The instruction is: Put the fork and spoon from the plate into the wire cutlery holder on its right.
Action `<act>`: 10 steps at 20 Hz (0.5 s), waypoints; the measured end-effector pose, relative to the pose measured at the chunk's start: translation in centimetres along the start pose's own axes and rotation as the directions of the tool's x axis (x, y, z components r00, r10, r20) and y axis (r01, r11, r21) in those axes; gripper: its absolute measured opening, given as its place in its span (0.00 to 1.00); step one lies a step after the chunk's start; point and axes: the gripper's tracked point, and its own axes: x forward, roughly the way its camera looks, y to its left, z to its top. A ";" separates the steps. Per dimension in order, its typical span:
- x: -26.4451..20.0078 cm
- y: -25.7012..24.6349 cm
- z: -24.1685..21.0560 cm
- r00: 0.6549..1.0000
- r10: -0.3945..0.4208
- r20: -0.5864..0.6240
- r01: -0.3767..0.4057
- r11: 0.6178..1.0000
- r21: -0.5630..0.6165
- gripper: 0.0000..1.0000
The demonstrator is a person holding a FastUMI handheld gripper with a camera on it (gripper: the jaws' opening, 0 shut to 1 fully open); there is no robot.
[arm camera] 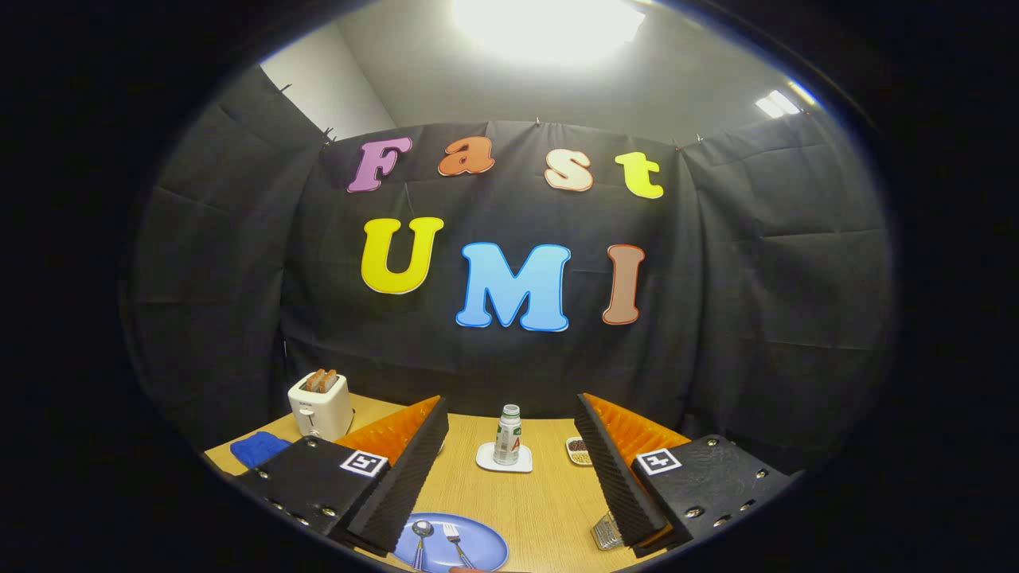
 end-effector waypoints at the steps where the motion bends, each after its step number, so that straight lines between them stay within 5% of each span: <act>1: 0.0 0.1 -0.2 1.000 0.002 -0.003 -0.002 1.000 -0.001 0.98; 10: 0.0 1.5 -1.9 0.998 0.038 -0.054 -0.039 0.999 -0.032 0.98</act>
